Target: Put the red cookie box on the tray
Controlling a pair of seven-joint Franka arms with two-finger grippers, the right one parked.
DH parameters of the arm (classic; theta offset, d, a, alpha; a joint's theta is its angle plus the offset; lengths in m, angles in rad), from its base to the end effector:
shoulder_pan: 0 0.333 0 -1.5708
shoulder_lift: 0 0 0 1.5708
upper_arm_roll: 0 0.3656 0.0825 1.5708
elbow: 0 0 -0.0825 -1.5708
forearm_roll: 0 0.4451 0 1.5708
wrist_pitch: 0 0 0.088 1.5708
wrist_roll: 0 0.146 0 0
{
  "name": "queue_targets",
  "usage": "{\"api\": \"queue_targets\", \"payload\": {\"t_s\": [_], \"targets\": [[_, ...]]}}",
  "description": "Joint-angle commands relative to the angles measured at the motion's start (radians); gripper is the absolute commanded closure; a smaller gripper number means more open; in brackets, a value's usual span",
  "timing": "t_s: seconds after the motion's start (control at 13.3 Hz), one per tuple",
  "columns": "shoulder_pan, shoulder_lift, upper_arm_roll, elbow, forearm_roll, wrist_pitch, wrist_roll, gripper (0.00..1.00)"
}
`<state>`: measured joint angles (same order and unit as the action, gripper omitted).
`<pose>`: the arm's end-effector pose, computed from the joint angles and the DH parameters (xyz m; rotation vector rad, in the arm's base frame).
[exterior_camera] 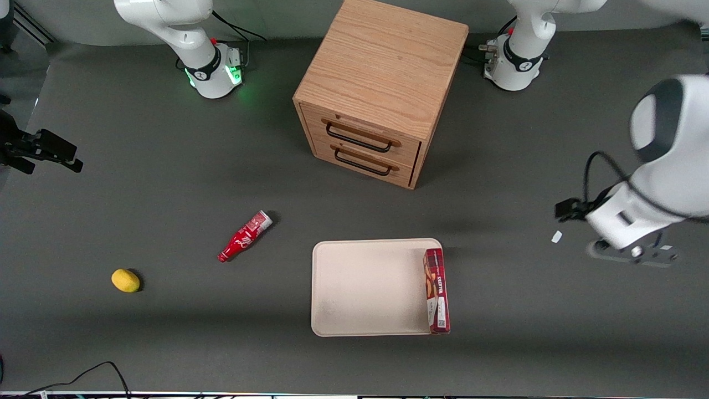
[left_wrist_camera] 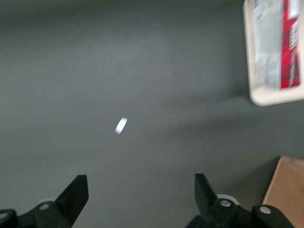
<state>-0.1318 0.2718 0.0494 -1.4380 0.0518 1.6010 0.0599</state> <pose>0.6994 -0.0542 0.5289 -3.0626 0.2267 0.1656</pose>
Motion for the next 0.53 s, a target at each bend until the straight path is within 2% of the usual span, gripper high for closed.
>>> {"api": "queue_targets", "payload": {"t_s": [0.0,0.22,0.45], "targets": [[0.078,-0.175,-0.013,-0.157,-0.007,-0.047,0.051,0.0],[0.126,-0.24,-0.013,-0.144,-0.003,-0.113,0.041,0.0],[0.155,-0.201,-0.011,-0.07,-0.009,-0.151,0.035,0.0]]}}
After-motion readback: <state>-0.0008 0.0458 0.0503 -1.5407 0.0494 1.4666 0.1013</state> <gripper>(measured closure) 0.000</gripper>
